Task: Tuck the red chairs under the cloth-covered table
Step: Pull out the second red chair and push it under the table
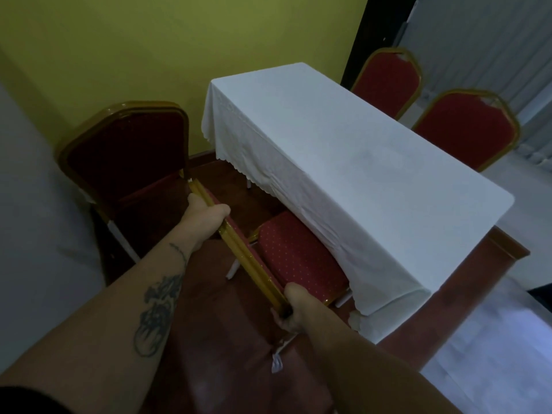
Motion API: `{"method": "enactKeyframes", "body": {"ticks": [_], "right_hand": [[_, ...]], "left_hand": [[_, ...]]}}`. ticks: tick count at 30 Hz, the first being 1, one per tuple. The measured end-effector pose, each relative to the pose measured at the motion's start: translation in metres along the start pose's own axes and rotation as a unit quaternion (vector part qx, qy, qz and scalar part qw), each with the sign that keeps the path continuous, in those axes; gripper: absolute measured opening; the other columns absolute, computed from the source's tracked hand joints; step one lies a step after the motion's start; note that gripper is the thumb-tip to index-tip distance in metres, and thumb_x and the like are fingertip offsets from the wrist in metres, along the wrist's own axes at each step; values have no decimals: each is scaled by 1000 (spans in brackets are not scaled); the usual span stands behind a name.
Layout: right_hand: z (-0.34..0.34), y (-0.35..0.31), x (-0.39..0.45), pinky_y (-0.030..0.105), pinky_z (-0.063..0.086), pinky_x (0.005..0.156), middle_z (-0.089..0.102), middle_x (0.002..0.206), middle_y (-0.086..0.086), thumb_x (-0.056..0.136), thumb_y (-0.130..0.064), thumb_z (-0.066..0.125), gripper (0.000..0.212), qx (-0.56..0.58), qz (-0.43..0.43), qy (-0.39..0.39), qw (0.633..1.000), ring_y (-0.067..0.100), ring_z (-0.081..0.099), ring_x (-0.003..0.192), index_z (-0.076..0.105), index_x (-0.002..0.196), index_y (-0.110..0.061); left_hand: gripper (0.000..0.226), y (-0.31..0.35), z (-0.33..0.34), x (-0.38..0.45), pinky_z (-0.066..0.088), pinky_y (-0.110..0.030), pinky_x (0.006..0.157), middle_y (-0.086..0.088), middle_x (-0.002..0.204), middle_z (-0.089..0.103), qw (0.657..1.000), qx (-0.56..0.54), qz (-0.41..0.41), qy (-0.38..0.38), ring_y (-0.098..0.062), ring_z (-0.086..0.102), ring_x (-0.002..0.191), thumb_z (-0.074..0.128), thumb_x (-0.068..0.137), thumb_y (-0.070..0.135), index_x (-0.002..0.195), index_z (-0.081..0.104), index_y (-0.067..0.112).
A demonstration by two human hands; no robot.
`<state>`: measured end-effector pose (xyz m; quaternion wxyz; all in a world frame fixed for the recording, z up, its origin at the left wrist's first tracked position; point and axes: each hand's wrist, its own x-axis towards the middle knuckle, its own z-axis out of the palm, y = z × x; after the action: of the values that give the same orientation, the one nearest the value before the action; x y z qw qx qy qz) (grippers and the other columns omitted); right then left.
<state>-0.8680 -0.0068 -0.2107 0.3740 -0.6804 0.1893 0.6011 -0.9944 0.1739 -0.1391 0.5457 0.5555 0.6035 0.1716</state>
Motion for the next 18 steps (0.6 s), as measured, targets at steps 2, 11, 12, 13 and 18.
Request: {"method": "enactKeyframes", "body": {"ticks": [2,11,12,13,18], "right_hand": [[-10,-5,2,24,53,33,56,91,15,110,-28,38,33,8,-2,-1,1000,24,59,71,54,101,0],[-26,-18,0,33,61,50,53,102,18,110,-24,35,29,-122,-54,27,991,27,60,80,50,121,-2],[-28,-23,-2,34,61,53,58,110,20,109,-26,37,35,-177,-76,44,980,29,64,82,49,130,-1],[-30,-31,-3,32,59,51,61,117,21,108,-28,40,40,-233,-105,60,965,31,66,82,50,134,0],[-17,-81,-52,36,61,67,67,120,21,98,-45,50,61,-370,-260,99,886,35,71,86,56,139,0]], "left_hand": [[83,7,11,1,52,-47,99,-10,120,56,1000,11,-2,1,-31,59,112,64,82,26,151,22,9],[72,22,30,8,54,-42,84,-6,99,54,997,67,-1,44,-27,60,95,59,89,23,149,25,5],[72,23,30,7,54,-41,83,-8,101,55,996,74,-5,48,-28,61,95,59,89,23,150,23,5],[75,25,30,6,55,-41,82,-10,104,57,995,82,-4,49,-29,62,95,58,90,23,151,20,4],[54,36,11,-16,59,-46,87,-16,115,66,987,153,20,37,-33,67,96,57,89,37,131,51,4]]}}
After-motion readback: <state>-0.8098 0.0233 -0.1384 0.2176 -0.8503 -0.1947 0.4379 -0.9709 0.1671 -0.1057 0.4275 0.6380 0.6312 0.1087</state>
